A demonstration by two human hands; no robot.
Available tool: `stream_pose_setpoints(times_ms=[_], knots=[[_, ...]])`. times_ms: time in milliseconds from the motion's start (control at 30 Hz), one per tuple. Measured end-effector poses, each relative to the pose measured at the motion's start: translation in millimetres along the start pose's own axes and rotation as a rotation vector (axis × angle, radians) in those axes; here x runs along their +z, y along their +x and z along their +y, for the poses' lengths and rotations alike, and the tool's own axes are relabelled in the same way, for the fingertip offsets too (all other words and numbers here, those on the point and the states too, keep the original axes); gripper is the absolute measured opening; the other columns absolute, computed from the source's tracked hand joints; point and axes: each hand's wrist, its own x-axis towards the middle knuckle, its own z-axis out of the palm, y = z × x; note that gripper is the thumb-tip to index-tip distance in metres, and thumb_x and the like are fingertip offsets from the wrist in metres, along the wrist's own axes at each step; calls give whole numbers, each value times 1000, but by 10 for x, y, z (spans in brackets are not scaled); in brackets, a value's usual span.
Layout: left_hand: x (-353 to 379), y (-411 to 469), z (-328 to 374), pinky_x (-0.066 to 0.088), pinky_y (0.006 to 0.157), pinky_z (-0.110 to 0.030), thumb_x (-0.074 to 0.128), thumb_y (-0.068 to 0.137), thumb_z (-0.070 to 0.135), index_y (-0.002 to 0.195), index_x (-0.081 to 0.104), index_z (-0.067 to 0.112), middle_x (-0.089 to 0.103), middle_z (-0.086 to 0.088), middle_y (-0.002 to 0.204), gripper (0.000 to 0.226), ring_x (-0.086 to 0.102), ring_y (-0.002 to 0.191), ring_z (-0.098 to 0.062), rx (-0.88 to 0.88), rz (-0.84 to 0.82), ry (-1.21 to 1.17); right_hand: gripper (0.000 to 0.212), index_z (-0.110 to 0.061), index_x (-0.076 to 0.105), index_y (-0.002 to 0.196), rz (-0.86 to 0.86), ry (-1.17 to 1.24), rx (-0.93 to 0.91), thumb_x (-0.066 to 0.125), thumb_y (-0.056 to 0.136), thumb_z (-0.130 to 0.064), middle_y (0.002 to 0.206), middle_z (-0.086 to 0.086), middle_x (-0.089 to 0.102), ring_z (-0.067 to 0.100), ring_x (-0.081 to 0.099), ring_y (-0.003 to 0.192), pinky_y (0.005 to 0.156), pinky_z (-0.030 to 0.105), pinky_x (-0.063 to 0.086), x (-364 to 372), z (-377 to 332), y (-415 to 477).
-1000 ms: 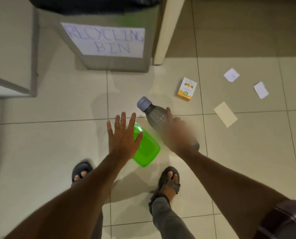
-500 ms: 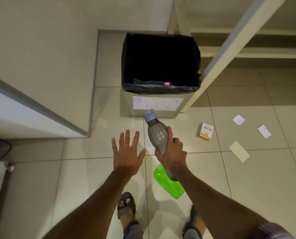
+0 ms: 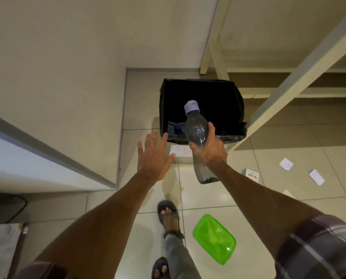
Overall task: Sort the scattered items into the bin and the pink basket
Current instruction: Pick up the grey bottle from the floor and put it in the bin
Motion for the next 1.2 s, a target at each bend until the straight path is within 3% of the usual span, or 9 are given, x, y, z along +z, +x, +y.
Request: stream_pose_setpoints(times_ms=[233,500,600,800,933,1200], knots=[[20,861,-49,2,120,-54,33,95,59,154,2,26,-3,-10,162,75,-2,150,-32,21,-51,-23,95,-35,4,150,-37,-20,82,64,81,-59,136,18,49,39,54,118,92,57,51,-63,-125,865],[494,2146,24,2,120,-51,31,96,58,154,-3,25,-6,-10,162,74,-5,150,-31,31,-93,-69,95,-37,8,148,-64,-70,196,64,75,-65,132,17,53,40,56,116,90,57,51,414,-205,2131],[712,2401,-37,11,120,-52,32,96,58,154,7,23,0,-12,162,73,1,150,-31,63,-48,-50,96,-34,7,150,-111,-104,242,62,78,-65,135,18,50,40,53,119,93,58,49,602,-172,2450],[1214,2610,-200,7,120,-52,27,91,68,154,7,19,-5,-13,162,83,-5,150,-32,21,-86,-57,97,-31,4,152,-197,-116,304,61,81,-63,141,19,45,41,47,126,100,58,42,752,-92,2956],[1370,2560,-228,11,121,-50,19,93,67,154,12,13,2,-13,162,82,-2,149,-32,26,-23,-53,96,-31,5,152,-243,-99,329,62,81,-61,140,18,46,39,46,127,103,59,39,826,-49,3111],[1525,2593,-248,10,121,-48,26,96,60,151,23,12,6,-15,161,73,-2,149,-31,28,60,-55,91,-29,3,154,-290,-50,369,60,87,-54,148,21,34,41,34,136,107,59,33,1061,140,3375]])
